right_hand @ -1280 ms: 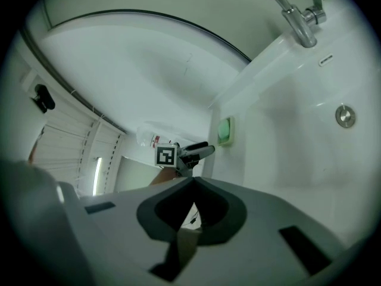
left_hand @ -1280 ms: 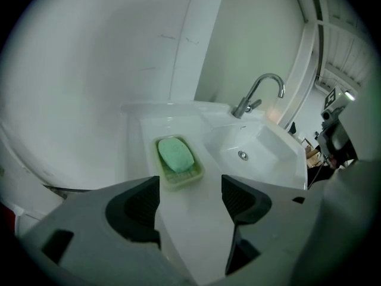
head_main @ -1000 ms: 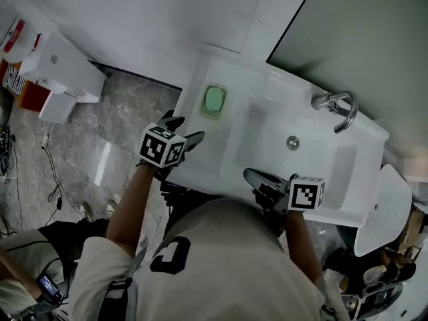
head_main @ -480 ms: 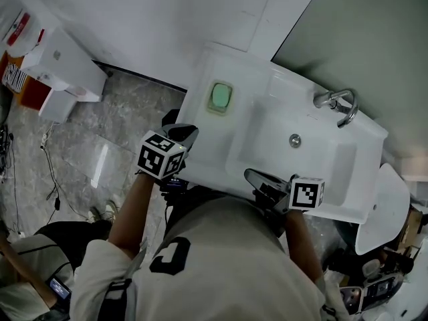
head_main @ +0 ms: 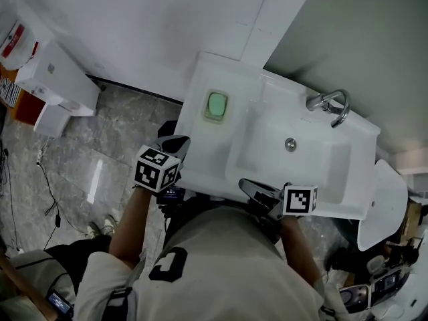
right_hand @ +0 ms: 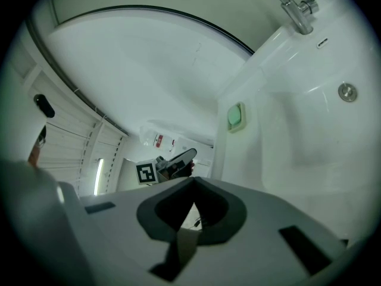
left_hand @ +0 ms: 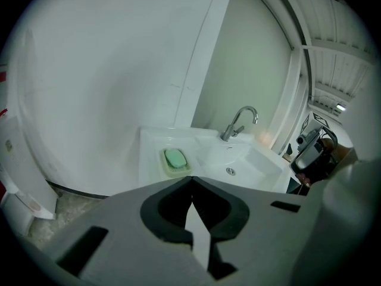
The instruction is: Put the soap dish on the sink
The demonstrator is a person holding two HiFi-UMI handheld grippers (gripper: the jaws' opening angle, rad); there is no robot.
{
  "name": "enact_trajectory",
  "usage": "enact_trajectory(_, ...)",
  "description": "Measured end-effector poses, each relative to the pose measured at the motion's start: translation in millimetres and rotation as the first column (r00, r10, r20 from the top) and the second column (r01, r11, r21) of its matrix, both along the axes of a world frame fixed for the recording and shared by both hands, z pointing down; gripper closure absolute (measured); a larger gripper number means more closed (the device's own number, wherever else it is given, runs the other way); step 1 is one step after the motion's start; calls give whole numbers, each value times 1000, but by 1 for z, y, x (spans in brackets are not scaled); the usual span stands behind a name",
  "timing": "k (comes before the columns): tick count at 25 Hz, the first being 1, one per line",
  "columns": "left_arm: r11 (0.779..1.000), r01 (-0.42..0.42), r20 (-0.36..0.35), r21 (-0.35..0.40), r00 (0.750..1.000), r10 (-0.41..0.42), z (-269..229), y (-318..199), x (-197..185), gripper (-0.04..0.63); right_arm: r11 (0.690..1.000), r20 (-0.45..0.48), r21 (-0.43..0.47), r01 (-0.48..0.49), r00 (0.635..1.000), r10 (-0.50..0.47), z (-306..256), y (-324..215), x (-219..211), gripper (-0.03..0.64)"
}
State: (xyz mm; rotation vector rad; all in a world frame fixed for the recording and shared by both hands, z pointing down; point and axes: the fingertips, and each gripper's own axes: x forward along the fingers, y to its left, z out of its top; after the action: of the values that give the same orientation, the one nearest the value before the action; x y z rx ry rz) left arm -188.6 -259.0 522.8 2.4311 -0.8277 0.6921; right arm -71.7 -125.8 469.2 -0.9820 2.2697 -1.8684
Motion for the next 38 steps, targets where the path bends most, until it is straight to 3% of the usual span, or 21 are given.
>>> enact_trajectory(6,999,-39,-123,11,992,40,-9,10,10,575,998,18,62,-14,1000,13,-8,3,-2,608)
enact_trajectory(13,998,-55,-129,-8,990,53,-10,22,18,575,992,27,124,-29,999,26,-23,2,8,607)
enact_trajectory(24,999,-36,9,35,999,36,-17,38,37,575,974,-47,226,3,999,8,-39,16,38,609)
enact_trajectory(28,998,-56,0,33,998,56,-24,51,60,575,968,-31,251,7,1000,1,-43,26,51,608)
enact_trajectory(34,992,-120,5,37,993,120,-33,75,96,575,947,-102,314,69,994,-39,-49,41,62,607)
enact_trajectory(38,989,-141,16,48,990,140,-35,83,110,575,952,-103,301,61,994,-31,-45,49,72,607)
